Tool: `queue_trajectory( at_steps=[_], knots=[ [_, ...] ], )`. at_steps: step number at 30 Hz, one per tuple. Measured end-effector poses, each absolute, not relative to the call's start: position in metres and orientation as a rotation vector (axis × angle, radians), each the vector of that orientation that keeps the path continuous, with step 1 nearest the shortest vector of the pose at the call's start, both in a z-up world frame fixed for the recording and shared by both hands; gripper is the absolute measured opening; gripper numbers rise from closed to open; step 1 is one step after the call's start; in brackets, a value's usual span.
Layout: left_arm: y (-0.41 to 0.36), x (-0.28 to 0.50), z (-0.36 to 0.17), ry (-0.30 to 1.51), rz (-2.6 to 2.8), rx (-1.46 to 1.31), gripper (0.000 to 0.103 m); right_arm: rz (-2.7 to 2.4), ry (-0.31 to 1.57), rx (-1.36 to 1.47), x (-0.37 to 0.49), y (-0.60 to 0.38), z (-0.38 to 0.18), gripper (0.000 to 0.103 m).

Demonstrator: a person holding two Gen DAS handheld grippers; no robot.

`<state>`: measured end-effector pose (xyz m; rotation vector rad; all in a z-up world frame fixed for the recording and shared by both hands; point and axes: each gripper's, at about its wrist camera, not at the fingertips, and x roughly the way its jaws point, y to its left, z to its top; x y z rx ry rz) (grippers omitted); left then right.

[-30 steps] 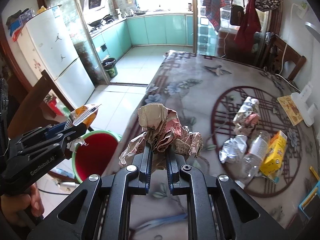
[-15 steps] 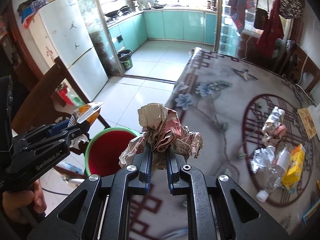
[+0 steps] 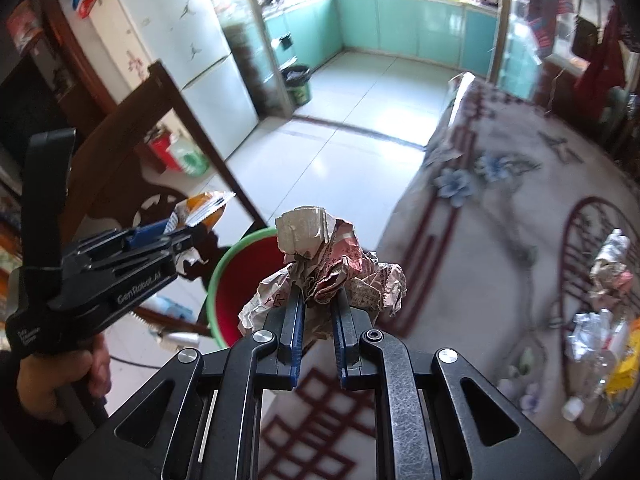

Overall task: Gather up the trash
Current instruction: 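Open both tools over the red bucket to drop wrapper and paper, then grasp crumpled foil with left tool while right tool grasps yellow box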

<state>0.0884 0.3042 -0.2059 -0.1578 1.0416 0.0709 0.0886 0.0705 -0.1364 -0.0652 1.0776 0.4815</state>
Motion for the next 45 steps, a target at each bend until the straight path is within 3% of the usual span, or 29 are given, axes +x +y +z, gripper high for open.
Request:
queue_trajectory(
  at_steps=[10,12,15,16,17,18,25,33,42,45],
  knots=[
    [0.321,0.091,-0.229,1.097,0.075,-0.177,0.023,0.538,1.131,-0.082,0.094,0.096,-0.157,0.013],
    [0.322,0.093,-0.232,1.106,0.074,-0.175,0.03,0.541,1.137,-0.086,0.094,0.098,-0.158,0.014],
    [0.323,0.094,-0.235,1.113,0.083,-0.18,0.044,0.531,1.134,-0.094,0.092,0.1,-0.157,0.033],
    [0.323,0.094,-0.236,1.113,0.093,-0.179,0.056,0.528,1.121,-0.093,0.09,0.099,-0.154,0.047],
    [0.324,0.093,-0.236,1.112,0.1,-0.177,0.061,0.525,1.106,-0.093,0.089,0.098,-0.151,0.061],
    [0.323,0.093,-0.236,1.109,0.105,-0.174,0.063,0.522,1.091,-0.094,0.087,0.096,-0.148,0.064],
    [0.311,0.093,-0.229,1.089,0.081,-0.176,0.063,0.46,1.068,-0.075,0.08,0.072,-0.139,0.064],
    [0.244,0.094,-0.203,1.045,-0.038,-0.135,0.063,0.239,1.027,0.003,0.065,-0.021,-0.122,0.064],
    [0.135,0.081,-0.171,1.0,-0.149,-0.094,0.063,-0.211,0.937,0.096,0.063,-0.223,-0.107,0.065],
    [0.092,0.078,-0.163,0.992,-0.175,-0.062,0.063,-0.349,0.943,0.119,0.077,-0.28,-0.121,0.071]
  ],
)
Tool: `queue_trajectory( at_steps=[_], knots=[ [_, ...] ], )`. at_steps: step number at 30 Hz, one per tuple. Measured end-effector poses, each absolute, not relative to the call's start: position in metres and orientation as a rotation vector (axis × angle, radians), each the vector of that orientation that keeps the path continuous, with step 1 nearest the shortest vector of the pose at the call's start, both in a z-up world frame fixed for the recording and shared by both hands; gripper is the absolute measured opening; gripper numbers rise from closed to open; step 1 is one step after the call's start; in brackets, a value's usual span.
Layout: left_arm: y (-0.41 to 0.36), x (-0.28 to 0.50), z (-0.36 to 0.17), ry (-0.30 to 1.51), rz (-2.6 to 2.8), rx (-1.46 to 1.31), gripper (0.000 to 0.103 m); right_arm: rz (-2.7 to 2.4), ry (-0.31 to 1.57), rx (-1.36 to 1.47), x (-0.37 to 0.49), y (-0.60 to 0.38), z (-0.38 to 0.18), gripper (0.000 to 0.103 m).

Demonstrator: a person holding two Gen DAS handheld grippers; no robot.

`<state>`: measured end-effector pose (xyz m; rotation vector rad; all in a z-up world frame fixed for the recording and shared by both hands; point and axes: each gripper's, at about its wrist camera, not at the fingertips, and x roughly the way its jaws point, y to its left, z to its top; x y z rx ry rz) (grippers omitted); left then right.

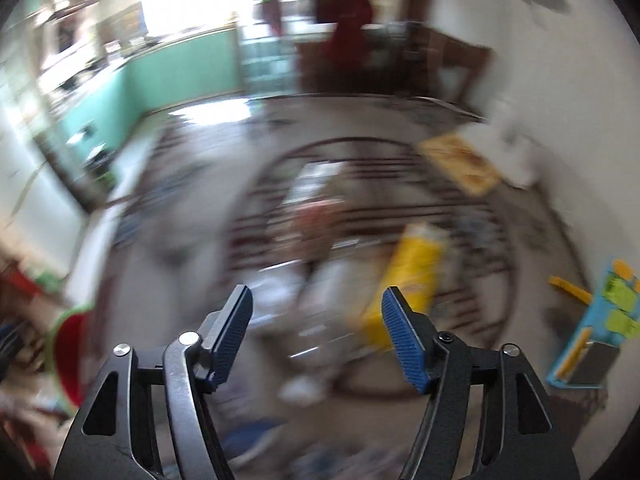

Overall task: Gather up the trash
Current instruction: 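Grasp crumpled foil with left tool while right tool grasps yellow box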

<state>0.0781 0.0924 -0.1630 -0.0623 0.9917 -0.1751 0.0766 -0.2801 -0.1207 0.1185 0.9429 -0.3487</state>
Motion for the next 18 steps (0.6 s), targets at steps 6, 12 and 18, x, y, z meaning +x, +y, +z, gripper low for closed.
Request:
queue_trajectory(
  at_steps=[6,12,18],
  knots=[
    [0.007,0.076,-0.156,0.992,-0.262,0.01,0.063,-0.379,1.087,0.284,0.104,-0.347,-0.175,0.072],
    [-0.072,0.086,-0.166,1.004,-0.327,0.095,0.063,-0.254,1.165,0.333,0.101,-0.358,-0.201,0.072],
    [-0.123,0.11,-0.186,1.058,-0.423,0.084,0.063,-0.082,1.175,0.386,0.091,-0.364,-0.202,0.035]
  ],
)
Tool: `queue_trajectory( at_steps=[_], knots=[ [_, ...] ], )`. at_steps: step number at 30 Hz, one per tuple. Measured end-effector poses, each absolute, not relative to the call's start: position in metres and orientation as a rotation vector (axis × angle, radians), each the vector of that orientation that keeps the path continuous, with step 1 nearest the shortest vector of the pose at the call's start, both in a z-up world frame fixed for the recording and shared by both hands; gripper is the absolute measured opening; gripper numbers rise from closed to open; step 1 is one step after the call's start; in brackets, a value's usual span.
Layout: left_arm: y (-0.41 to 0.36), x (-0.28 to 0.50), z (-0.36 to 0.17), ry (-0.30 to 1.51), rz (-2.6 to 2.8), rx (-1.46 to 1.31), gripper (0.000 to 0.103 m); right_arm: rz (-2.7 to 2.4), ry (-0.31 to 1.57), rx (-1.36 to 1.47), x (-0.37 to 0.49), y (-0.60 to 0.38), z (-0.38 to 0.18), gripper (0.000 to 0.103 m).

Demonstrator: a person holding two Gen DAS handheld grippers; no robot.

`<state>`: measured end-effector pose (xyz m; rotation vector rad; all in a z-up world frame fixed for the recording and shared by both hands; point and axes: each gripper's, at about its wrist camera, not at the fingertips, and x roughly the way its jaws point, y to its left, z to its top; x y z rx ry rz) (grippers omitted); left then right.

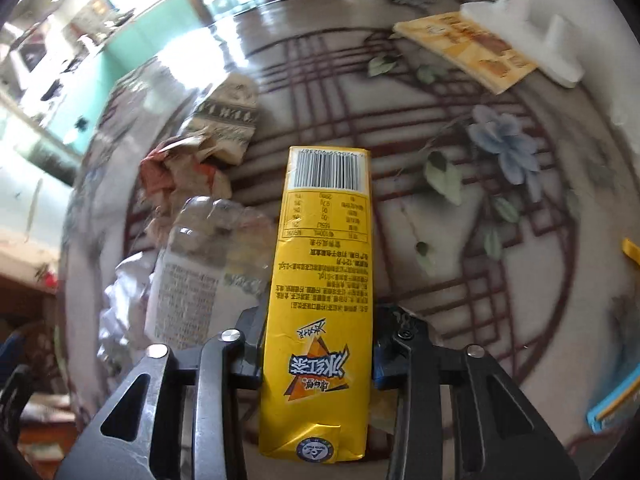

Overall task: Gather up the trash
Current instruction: 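Grasp crumpled foil with left tool while right tool grasps yellow box, then carry foil and yellow box over the red bucket with both tools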

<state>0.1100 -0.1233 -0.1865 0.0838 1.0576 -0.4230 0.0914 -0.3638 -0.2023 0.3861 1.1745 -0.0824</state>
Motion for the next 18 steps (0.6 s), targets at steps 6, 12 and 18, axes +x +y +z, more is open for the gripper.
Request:
queue_trajectory(
  at_steps=[6,12,18],
  knots=[
    [-0.157,0.143,-0.217,1.113,-0.446,0.049,0.063,-0.037,1.047,0.396,0.06,-0.368,-0.153,0.035],
    [-0.176,0.165,-0.259,1.216,-0.446,0.005,0.063,-0.011,1.013,0.399,0.054,-0.368,-0.14,0.035],
    [-0.176,0.158,-0.248,1.161,-0.47,-0.015,0.043,-0.002,1.033,0.387,0.06,-0.361,-0.136,0.035]
  ],
)
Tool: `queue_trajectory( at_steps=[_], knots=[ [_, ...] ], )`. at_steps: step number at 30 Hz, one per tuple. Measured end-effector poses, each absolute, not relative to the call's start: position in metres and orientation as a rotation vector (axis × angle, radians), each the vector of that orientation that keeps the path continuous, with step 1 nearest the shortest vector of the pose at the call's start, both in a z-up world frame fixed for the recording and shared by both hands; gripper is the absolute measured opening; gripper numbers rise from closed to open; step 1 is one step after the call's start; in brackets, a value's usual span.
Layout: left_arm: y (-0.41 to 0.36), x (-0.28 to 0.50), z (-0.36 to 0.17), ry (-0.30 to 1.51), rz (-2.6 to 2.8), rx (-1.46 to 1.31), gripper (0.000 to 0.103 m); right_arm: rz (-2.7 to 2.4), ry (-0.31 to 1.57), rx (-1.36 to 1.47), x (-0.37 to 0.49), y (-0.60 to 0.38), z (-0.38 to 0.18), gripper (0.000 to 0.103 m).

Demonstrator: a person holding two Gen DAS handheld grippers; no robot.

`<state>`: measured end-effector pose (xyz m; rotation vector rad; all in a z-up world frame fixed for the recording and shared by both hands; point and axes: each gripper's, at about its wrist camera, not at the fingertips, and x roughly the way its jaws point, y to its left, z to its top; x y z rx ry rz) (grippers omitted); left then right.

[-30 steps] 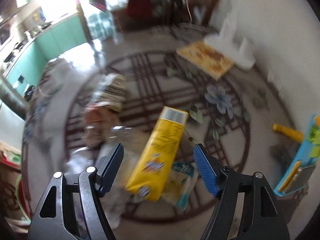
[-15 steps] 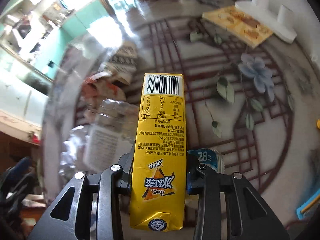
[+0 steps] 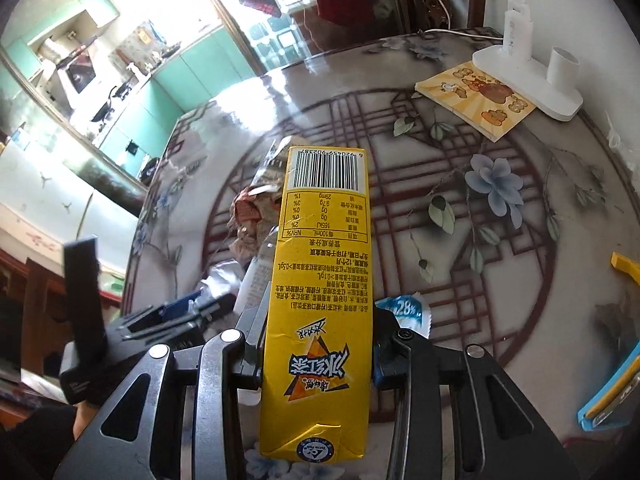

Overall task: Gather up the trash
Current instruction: 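Carry foil and yellow box over the red bucket with both tools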

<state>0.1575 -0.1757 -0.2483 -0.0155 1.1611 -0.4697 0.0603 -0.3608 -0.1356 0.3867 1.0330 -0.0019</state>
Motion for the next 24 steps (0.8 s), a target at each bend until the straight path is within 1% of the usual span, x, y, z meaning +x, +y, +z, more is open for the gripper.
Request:
queue_trajectory(
  at_steps=[4,7,12,24],
  knots=[
    [-0.16,0.137,-0.21,1.03,-0.465,0.022,0.043,-0.024,0.995,0.322,0.062,-0.349,-0.122,0.035],
    [-0.145,0.126,-0.184,0.964,-0.427,0.043,0.043,-0.005,0.961,0.285,0.062,-0.334,-0.107,0.035],
    [-0.112,0.115,-0.158,0.939,-0.354,0.007,0.043,0.031,0.91,0.229,0.058,-0.307,-0.087,0.035],
    [-0.057,0.08,-0.121,0.878,-0.302,-0.049,0.043,0.073,0.844,0.129,0.05,-0.252,-0.062,0.035]
  ],
)
